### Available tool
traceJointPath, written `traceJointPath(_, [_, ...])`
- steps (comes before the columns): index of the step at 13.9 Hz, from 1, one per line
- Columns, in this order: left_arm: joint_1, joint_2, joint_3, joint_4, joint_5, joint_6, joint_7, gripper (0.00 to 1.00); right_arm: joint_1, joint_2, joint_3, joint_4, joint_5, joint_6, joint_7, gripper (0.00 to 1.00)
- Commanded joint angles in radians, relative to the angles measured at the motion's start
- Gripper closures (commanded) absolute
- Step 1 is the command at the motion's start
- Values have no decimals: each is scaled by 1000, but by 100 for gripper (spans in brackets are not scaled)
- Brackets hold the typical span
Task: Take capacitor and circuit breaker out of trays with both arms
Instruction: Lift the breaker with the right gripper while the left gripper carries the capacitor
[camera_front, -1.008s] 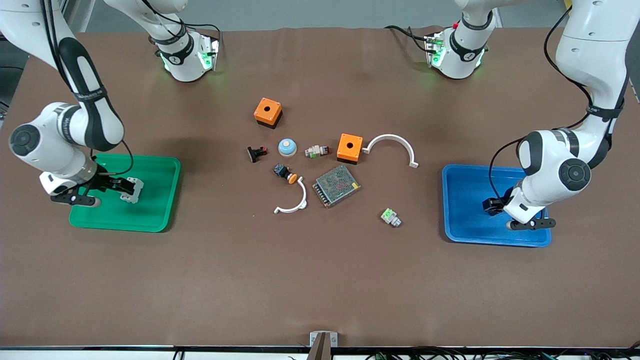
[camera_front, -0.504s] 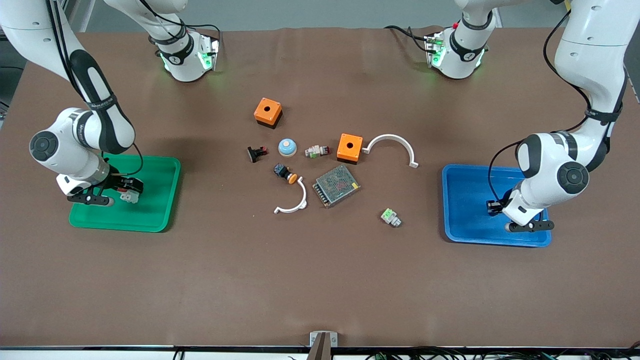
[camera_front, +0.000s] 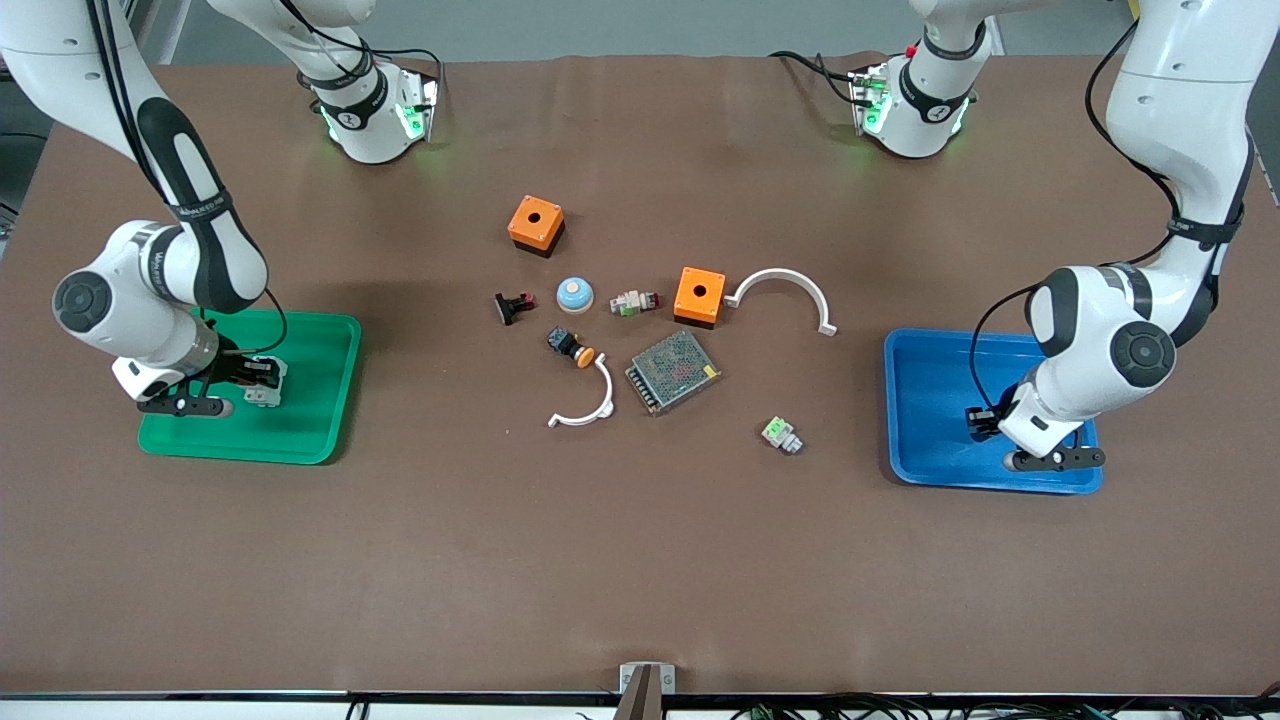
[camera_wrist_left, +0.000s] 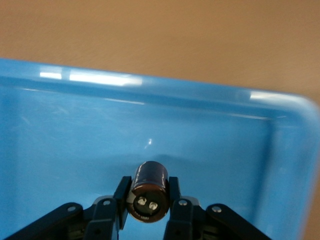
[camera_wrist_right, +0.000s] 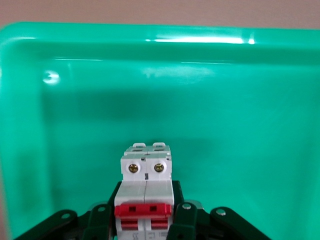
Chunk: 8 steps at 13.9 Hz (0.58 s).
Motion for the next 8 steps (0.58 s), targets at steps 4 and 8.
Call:
traceJointPath(4, [-1,-95,-165,-37,9,-108,-327,100,193,-54,39,117,126,-184,59,100])
traceJointPath(8, [-90,-84,-222,-54,17,-107,-555,100,432,-42,39,118,134,-77,393,100])
